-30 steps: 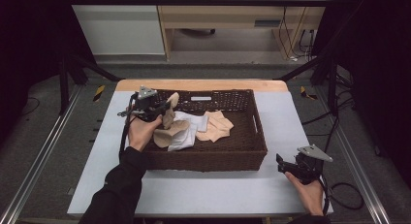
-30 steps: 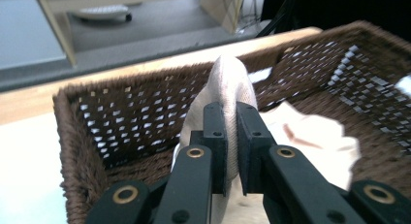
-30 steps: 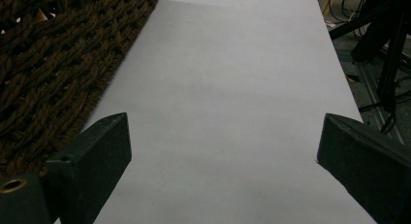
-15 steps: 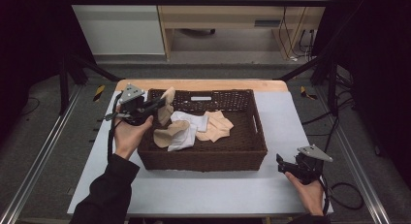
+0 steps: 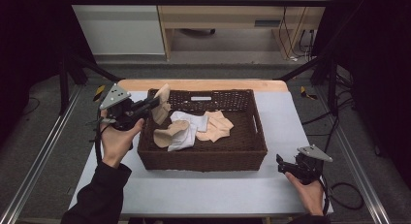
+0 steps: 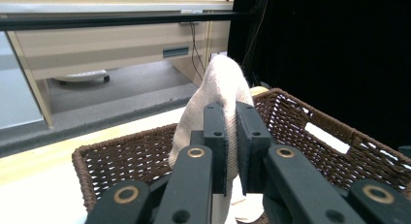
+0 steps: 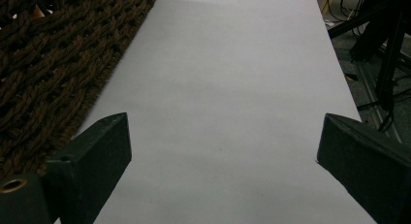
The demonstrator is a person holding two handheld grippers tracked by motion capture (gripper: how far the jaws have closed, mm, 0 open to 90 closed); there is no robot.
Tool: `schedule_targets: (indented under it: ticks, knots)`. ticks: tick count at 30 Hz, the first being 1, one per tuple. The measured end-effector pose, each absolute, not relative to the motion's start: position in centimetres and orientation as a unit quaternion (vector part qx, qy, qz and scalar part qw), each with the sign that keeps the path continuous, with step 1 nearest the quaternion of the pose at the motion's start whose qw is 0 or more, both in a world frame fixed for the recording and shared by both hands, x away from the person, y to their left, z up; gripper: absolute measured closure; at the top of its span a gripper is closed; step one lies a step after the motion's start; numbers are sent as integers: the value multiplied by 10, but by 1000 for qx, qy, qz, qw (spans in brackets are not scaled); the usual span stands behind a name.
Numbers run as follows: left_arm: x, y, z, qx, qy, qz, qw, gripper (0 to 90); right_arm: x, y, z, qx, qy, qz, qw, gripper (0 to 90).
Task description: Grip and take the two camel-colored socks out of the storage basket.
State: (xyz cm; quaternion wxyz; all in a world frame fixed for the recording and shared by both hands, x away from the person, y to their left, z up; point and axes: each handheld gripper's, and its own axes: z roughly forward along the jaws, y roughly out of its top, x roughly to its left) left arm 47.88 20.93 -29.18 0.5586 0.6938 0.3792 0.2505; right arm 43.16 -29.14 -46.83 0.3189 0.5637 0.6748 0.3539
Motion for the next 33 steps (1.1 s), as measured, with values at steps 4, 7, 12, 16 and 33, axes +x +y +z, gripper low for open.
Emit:
schedule_targets:
  ticks: [4,7,12,16,33]
  knots:
    - [470,216,-288,687,374,253,570,837,431,-292,-468,566,674,354,317,55]
    - [466,222,-286,680,373,255,577,837,431,-291,-468,566,674,354,317,56]
    - [458,238,-285,668,377,266,584,837,431,-292,-468,566,674,353,317,55]
    - [452,254,-286,654,386,271,591,837,431,-292,-468,566,674,352,317,56]
    - [442,319,-320,630,452,285,563,838,431,-291,-469,568,675,350,315,55]
